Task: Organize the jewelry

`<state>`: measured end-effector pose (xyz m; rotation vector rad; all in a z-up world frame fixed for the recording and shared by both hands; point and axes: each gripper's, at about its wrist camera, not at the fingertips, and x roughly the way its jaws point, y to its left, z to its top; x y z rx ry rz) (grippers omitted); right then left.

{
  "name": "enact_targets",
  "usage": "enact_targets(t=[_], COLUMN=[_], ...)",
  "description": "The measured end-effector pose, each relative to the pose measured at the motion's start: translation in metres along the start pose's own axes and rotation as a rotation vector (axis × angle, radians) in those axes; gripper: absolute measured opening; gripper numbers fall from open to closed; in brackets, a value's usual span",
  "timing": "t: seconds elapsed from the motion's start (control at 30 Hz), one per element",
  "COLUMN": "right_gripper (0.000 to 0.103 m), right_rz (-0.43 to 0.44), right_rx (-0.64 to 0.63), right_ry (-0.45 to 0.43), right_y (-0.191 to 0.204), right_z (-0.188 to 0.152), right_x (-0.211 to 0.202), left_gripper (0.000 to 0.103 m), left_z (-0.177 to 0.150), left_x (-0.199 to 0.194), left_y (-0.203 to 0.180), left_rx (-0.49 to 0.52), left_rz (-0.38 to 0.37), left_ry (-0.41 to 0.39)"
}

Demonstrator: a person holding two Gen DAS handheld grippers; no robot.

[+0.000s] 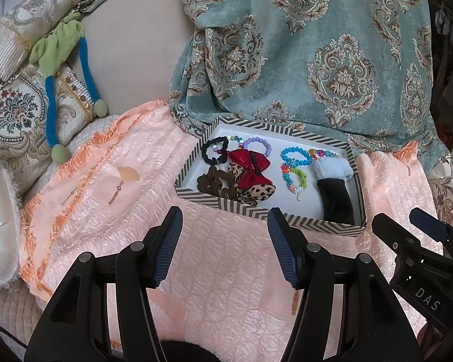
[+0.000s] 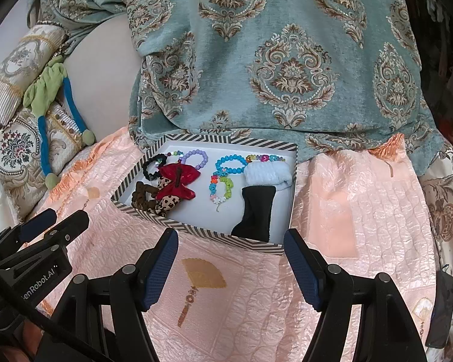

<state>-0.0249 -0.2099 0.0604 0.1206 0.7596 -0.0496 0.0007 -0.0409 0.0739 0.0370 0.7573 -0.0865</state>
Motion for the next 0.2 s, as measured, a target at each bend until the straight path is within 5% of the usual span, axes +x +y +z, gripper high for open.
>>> enact_targets(t=[0.2], right_gripper=[0.070], right_rz=[-0.002], right_rx=[0.007], right_ry=[0.005], right_y=[-0.012], right_z=[0.001], right_x=[0.003], left_gripper=[0.059], left_z=[0.001], left_x=[0.000], left_y=[0.000], left_rx=[-0.003], left_rz=[-0.005], left_ry=[-0.002])
